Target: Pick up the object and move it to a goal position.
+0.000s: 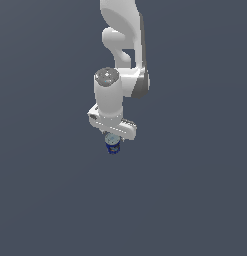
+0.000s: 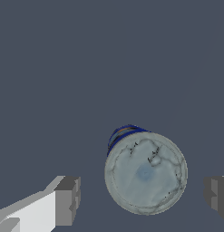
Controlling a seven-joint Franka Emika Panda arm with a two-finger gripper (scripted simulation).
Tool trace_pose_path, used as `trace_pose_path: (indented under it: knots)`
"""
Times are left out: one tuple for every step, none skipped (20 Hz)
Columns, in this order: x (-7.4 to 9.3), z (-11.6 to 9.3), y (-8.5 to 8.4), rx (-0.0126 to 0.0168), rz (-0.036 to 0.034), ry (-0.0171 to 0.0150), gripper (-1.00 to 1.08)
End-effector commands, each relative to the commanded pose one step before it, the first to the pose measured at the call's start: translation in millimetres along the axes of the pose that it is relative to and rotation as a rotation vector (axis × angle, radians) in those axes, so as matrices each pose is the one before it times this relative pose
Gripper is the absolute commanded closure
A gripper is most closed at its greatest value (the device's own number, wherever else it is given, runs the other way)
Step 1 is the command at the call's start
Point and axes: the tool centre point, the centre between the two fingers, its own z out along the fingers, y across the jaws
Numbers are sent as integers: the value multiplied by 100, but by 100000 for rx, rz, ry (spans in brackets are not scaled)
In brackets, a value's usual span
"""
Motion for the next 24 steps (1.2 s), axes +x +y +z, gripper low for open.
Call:
trace_pose_path:
  knots:
    - [-194, 371, 601, -336, 2919, -114, -92]
    - [-43, 90, 147, -85, 674, -38, -92]
    - [-30, 65, 107, -61, 484, -27, -92]
    - [-18, 39, 64, -37, 290, -16, -92]
    - [-6, 13, 21, -12, 97, -5, -92]
    - [33, -55, -92, 44, -555, -17, -92]
    - [-2, 34, -1, 0, 0, 0, -92]
    - [-6, 101, -3, 0, 0, 0, -92]
    - [-9, 167, -5, 0, 0, 0, -92]
    - [0, 235, 29, -8, 68, 3, -92]
    - [-18, 302, -8, 0, 0, 0, -92]
    - [-9, 370, 26, -9, 68, 3, -92]
    - [-19, 437, 14, -7, 48, 2, -92]
    - [-19, 503, 23, -10, 68, 4, -92]
    - [-22, 554, 22, -10, 68, 4, -92]
    - [-17, 513, 22, -10, 68, 3, -92]
    - [-23, 450, -14, 0, 0, 0, -92]
    - [6, 388, 36, -10, 97, 4, -92]
    - [-4, 325, -16, 0, 0, 0, -92]
    - [17, 261, 9, 2, 49, 0, -92]
    - [15, 196, -18, 0, 0, 0, -92]
    - [20, 131, -16, 0, 0, 0, -92]
    - [17, 72, -12, 0, 0, 0, -92]
    - [7, 23, -4, 0, 0, 0, -92]
